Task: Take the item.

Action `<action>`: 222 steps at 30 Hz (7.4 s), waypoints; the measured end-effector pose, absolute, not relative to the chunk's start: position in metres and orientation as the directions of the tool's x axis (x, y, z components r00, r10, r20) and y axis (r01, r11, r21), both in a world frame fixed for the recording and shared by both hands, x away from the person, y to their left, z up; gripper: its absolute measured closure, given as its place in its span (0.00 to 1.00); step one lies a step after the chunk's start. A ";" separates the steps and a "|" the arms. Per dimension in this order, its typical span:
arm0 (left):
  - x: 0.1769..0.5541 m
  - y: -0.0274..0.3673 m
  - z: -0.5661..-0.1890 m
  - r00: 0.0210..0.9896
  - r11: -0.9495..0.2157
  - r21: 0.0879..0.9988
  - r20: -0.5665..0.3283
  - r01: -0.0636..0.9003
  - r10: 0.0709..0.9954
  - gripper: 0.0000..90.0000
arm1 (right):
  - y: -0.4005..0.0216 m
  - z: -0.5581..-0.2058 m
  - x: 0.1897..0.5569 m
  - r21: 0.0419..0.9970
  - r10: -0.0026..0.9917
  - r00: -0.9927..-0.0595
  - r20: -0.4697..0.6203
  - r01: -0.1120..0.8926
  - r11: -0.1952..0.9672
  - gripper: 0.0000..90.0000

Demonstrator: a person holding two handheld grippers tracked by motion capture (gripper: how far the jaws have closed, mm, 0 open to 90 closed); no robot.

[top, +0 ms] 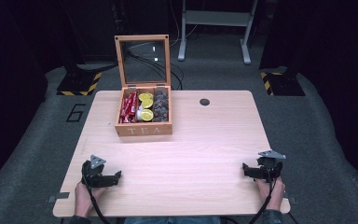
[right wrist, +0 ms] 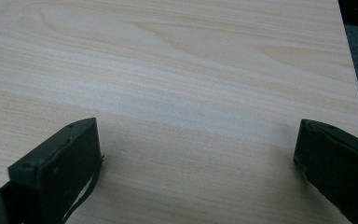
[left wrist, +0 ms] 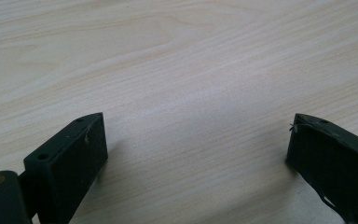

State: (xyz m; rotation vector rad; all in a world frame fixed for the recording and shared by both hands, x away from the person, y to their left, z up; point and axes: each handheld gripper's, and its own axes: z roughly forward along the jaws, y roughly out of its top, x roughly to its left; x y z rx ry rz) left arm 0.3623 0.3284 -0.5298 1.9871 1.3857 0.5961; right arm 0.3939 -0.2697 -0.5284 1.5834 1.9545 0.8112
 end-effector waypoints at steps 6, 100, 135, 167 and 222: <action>0.366 0.328 -0.527 0.364 -0.252 0.705 -0.009 0.663 0.932 0.03 | -0.271 -0.529 0.395 0.714 0.979 -0.203 0.000 0.686 0.143 0.00; 0.504 0.265 -0.395 0.546 -0.331 0.811 0.018 0.482 0.838 0.08 | -0.271 -0.529 0.395 0.718 0.980 -0.200 0.002 0.683 0.138 0.00; 0.566 0.220 -0.426 0.523 -0.367 0.745 0.028 0.557 0.852 0.16 | -0.271 -0.529 0.395 0.718 0.980 -0.201 0.002 0.682 0.139 0.00; 0.579 0.217 -0.445 0.506 -0.375 0.707 0.028 0.599 0.862 0.44 | -0.271 -0.529 0.395 0.718 0.979 -0.203 0.003 0.682 0.139 0.00; 0.530 0.226 -0.396 0.582 -0.354 0.816 0.027 0.458 0.813 0.46 | -0.271 -0.529 0.395 0.718 0.979 -0.203 0.001 0.682 0.140 0.01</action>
